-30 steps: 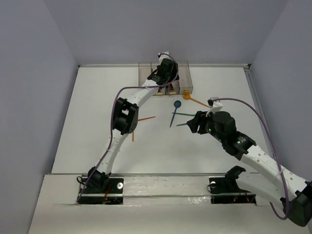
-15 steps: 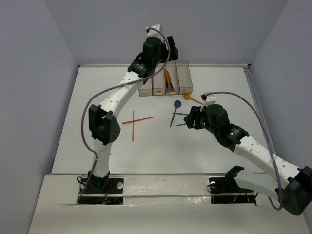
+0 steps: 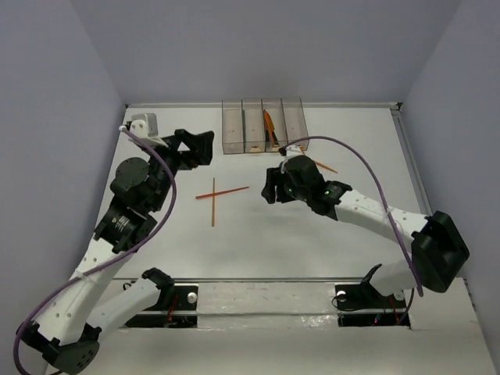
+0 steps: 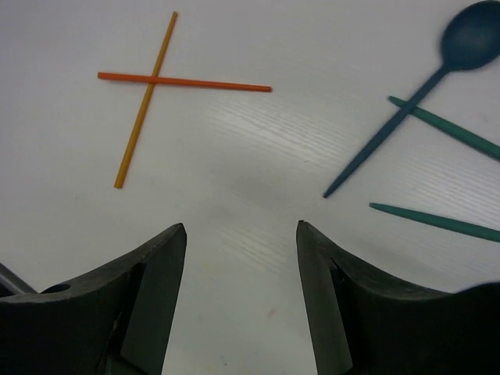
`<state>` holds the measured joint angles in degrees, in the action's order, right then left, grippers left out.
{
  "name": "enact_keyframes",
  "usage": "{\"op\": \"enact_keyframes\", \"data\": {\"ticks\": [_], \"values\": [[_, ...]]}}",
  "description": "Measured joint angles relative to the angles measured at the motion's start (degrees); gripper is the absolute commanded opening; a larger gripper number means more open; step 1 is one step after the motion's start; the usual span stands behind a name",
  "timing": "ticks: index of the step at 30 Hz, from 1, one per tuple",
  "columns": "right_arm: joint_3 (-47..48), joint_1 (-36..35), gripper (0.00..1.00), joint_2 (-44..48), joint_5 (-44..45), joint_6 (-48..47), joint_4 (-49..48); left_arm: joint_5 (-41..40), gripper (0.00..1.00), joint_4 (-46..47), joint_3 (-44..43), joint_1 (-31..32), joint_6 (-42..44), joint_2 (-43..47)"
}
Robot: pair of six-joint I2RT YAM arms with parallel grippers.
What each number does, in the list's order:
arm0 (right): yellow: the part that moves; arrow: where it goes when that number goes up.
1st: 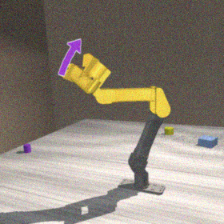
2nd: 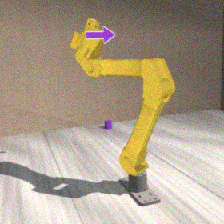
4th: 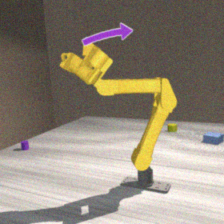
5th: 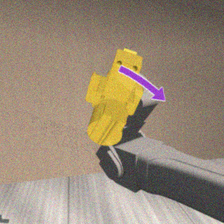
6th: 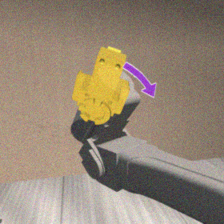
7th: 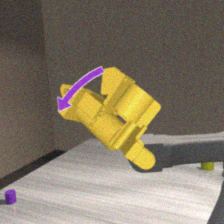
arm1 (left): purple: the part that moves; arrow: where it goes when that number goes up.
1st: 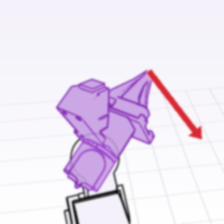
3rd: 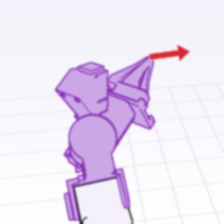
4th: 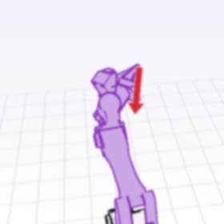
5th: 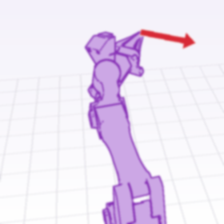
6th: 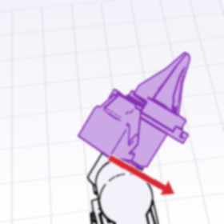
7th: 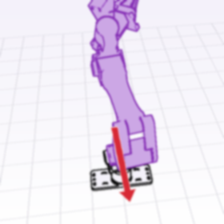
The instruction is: Sort the eating utensils into containers
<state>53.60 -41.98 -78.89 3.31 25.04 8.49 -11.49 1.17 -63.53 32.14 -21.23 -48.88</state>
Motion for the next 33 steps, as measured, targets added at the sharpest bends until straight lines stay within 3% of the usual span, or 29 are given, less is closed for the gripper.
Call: {"op": "enact_keyframes", "data": {"ticks": [8, 14, 33], "values": [[17.29, -10.27, 0.74, -21.9, 4.96, 4.0, -0.52, -7.17, 0.99, -14.93, 17.97, 0.02, 3.04, 16.59], [25.97, -12.11, 0.74, -33.64, 8.48, 8.46, -0.13, -8.61, 0.99, -12.9, 20.06, 0.0, 5.03, 26.8], [38.86, -12.02, 0.74, -47.1, 16.17, 18.08, 0.57, -1.11, 0.99, -11.26, 20.96, 0.0, 6.4, 25.16]]}}
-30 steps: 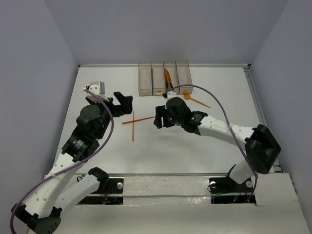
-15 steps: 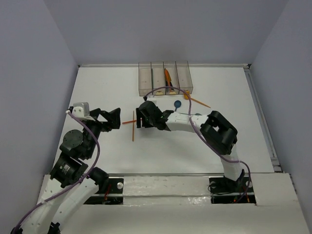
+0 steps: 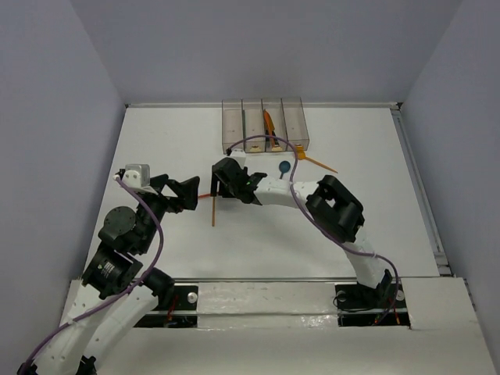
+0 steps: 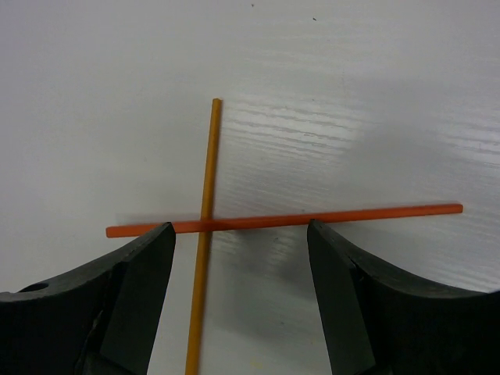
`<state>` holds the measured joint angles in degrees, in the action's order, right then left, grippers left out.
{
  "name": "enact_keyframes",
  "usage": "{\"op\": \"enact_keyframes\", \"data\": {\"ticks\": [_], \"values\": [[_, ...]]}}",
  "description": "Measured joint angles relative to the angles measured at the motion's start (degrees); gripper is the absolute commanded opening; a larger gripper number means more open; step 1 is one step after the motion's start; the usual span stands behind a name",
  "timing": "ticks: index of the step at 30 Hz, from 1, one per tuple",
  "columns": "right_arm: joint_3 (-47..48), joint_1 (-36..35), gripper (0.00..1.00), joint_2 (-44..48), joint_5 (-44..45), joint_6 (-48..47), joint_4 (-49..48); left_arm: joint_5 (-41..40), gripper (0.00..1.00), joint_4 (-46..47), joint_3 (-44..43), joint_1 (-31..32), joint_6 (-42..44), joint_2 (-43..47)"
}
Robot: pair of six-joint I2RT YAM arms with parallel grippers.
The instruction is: Sort the eating utensils into containers
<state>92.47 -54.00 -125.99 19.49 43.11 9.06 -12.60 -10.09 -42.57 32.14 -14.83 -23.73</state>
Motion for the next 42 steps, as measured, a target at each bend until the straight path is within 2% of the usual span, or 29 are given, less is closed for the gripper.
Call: {"op": "enact_keyframes", "data": {"ticks": [14, 20, 24, 27, 33, 35, 37, 38, 42], "values": [[7.21, 0.04, 0.64, -4.9, 4.85, -2.16, 5.07, 0.15, 0.99, 0.02, 0.0, 0.0, 0.04, -0.85], [9.92, 0.04, 0.54, -6.47, 6.19, -5.05, 7.41, -0.09, 0.99, -0.02, 0.0, 0.0, 0.26, -2.75], [10.27, 0.04, 0.55, -6.54, 6.25, -6.8, 8.57, -0.79, 0.99, 0.07, 0.0, 0.0, 0.39, -2.69], [12.37, 0.04, 0.63, -7.58, 6.36, -8.5, 10.38, -1.03, 0.99, 0.02, 0.02, -0.04, 0.42, -2.73], [17.31, -0.02, 0.64, -10.27, 6.64, -11.74, 13.49, -1.03, 0.99, 0.02, 0.02, -0.11, 0.42, -2.73], [18.03, 0.0, 0.61, -10.6, 6.56, -11.96, 14.01, -1.01, 0.99, 0.02, 0.0, -0.11, 0.44, -2.69], [19.12, 0.0, 0.54, -11.19, 6.6, -12.11, 14.91, -0.96, 0.99, 0.02, 0.02, -0.11, 0.44, -2.62], [19.58, 0.02, 0.41, -11.45, 6.67, -12.26, 15.19, -0.96, 0.99, 0.02, 0.02, -0.11, 0.44, -2.56], [19.21, 0.02, 0.35, -11.47, 7.26, -12.22, 15.78, -0.92, 0.99, 0.02, 0.02, -0.11, 0.44, -1.86]]}}
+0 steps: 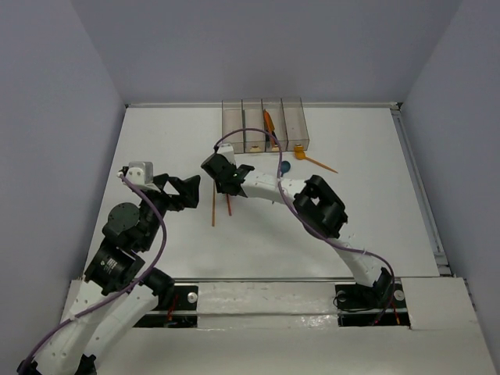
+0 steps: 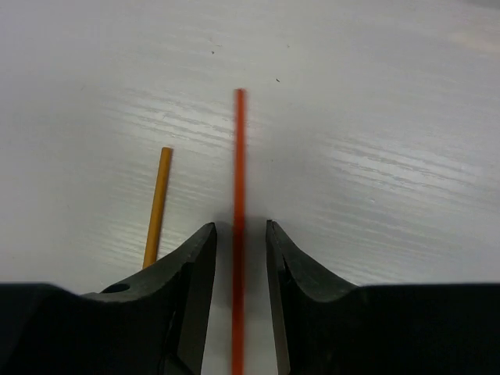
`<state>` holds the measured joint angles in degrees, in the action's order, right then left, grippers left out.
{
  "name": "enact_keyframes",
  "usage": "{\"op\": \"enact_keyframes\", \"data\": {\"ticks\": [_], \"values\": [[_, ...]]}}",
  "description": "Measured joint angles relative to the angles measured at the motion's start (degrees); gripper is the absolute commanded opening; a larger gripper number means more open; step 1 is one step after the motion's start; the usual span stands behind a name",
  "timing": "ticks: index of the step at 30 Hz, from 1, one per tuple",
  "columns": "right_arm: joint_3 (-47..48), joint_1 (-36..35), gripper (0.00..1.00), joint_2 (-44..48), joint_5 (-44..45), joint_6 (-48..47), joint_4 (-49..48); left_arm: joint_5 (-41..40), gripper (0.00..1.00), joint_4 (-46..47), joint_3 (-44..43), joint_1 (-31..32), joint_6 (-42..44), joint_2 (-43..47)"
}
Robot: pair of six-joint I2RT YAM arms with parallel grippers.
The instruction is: Sort the eating utensils into containers
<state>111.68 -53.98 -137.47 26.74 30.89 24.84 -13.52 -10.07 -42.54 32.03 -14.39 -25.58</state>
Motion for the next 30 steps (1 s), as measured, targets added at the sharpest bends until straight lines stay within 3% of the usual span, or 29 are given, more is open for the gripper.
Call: {"op": "enact_keyframes", "data": {"ticks": [11, 23, 25, 27, 30], "values": [[-3.34, 0.02, 0.29, 1.7, 1.55, 0.31, -1.57, 0.42, 0.99, 0.0, 0.0, -0.02, 0.0, 1.18], [-22.36, 0.31, 0.34, 13.86, -3.21, -1.25, -5.35, 0.46, 0.99, -0.02, 0.0, -0.02, 0.0, 1.64], [-24.41, 0.33, 0.24, 15.17, -4.55, -1.79, -5.88, 0.46, 0.99, 0.0, 0.0, -0.02, 0.0, 1.68], [-26.18, 0.33, 0.0, 16.37, -5.75, -2.38, -6.1, 0.44, 0.99, -0.02, 0.0, -0.02, 0.0, 1.73], [-27.85, 0.44, 0.0, 17.49, -6.97, -2.82, -6.8, 0.42, 0.99, -0.02, 0.0, -0.02, 0.0, 1.73]]}}
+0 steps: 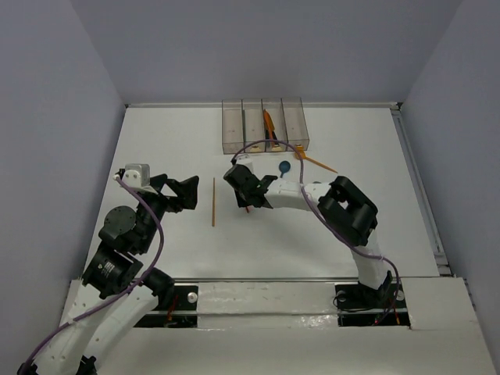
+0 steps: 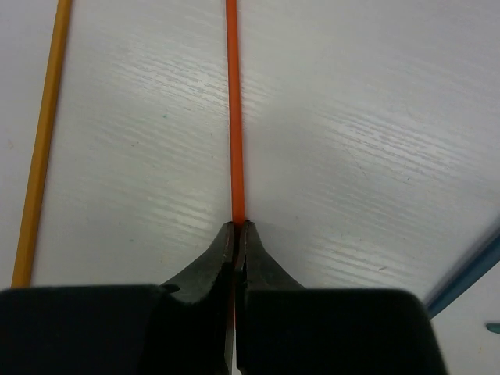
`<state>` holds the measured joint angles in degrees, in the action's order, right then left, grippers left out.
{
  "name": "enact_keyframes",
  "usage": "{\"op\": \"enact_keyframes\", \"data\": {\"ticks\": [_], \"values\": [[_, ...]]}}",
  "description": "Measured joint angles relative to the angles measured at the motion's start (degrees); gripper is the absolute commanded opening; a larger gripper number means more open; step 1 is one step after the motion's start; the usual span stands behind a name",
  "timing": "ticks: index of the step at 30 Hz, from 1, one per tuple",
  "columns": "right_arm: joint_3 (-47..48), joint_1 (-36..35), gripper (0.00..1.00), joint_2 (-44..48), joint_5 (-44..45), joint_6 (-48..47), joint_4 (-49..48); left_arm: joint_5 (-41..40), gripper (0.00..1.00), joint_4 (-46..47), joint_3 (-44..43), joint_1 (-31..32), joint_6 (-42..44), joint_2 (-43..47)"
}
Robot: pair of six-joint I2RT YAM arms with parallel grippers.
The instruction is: Sort the eating utensils into containers
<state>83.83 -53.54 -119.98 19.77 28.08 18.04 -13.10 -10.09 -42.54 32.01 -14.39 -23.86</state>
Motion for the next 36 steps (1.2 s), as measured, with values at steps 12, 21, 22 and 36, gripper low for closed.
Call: {"op": "enact_keyframes", "data": {"ticks": [12, 21, 22, 36], "values": [[-1.03, 2.27, 0.0, 4.98, -4.92, -3.32, 0.94, -0.94, 0.99, 0.0, 0.0, 0.0, 0.0, 0.22], [11.58, 12.33, 0.0, 6.73, -10.23, -4.17, -2.08, -2.19, 0.99, -0.02, 0.0, 0.0, 0.0, 1.22], [14.21, 13.64, 0.0, 5.29, -10.73, -3.91, -2.91, -2.38, 0.99, -0.04, 0.0, 0.0, 0.0, 1.22], [48.54, 19.54, 0.02, -23.12, -16.11, 3.28, -4.28, -3.02, 0.99, -0.02, 0.0, 0.0, 0.0, 1.01]]}}
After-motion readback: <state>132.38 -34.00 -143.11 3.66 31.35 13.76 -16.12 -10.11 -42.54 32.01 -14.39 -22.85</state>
